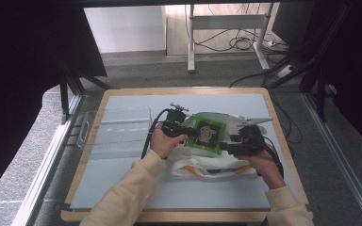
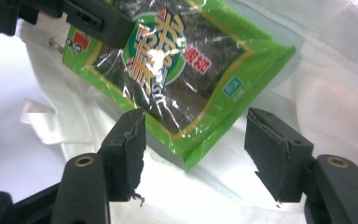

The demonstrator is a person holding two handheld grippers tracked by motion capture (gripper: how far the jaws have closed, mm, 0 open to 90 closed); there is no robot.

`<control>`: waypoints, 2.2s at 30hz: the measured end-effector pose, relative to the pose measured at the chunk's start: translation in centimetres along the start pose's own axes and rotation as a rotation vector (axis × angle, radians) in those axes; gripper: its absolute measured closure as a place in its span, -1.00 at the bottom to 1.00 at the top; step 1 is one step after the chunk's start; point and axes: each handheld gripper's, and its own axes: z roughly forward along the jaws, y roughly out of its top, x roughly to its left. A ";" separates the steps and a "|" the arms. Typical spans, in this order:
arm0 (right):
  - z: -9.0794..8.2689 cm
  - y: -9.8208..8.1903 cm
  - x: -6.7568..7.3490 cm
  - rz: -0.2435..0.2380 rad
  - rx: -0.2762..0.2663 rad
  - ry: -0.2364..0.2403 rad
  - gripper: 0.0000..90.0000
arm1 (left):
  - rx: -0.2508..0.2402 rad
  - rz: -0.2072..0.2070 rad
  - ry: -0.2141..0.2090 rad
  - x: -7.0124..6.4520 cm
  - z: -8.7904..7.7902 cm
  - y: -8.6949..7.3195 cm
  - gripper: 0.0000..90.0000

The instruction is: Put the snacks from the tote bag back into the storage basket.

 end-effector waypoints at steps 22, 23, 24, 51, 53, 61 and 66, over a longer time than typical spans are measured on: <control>-1.9 -1.7 0.1 0.014 -0.042 -0.004 -0.18 | -0.033 0.090 -0.024 -0.9 -4.0 0.4 0.83; -1.9 -1.7 0.1 0.014 -0.042 -0.004 -0.18 | -0.033 0.090 -0.024 -0.9 -4.0 0.4 0.83; -1.9 -1.8 0.2 0.012 -0.046 0.001 -0.18 | -0.034 0.098 -0.020 -0.9 -4.4 0.4 0.83; -1.8 -2.4 -0.1 0.000 -0.030 -0.001 -0.21 | -0.048 0.155 -0.002 0.4 -8.6 0.5 0.83; -1.9 -2.3 0.0 -0.002 -0.032 -0.002 -0.21 | -0.049 0.156 -0.001 0.4 -8.9 0.6 0.83; -2.0 -2.3 0.2 -0.010 -0.037 0.001 -0.21 | -0.059 0.172 0.010 0.5 -10.1 0.9 0.83; -2.0 -2.3 0.3 -0.010 -0.037 0.004 -0.22 | -0.055 0.194 0.025 0.6 -11.0 1.1 0.83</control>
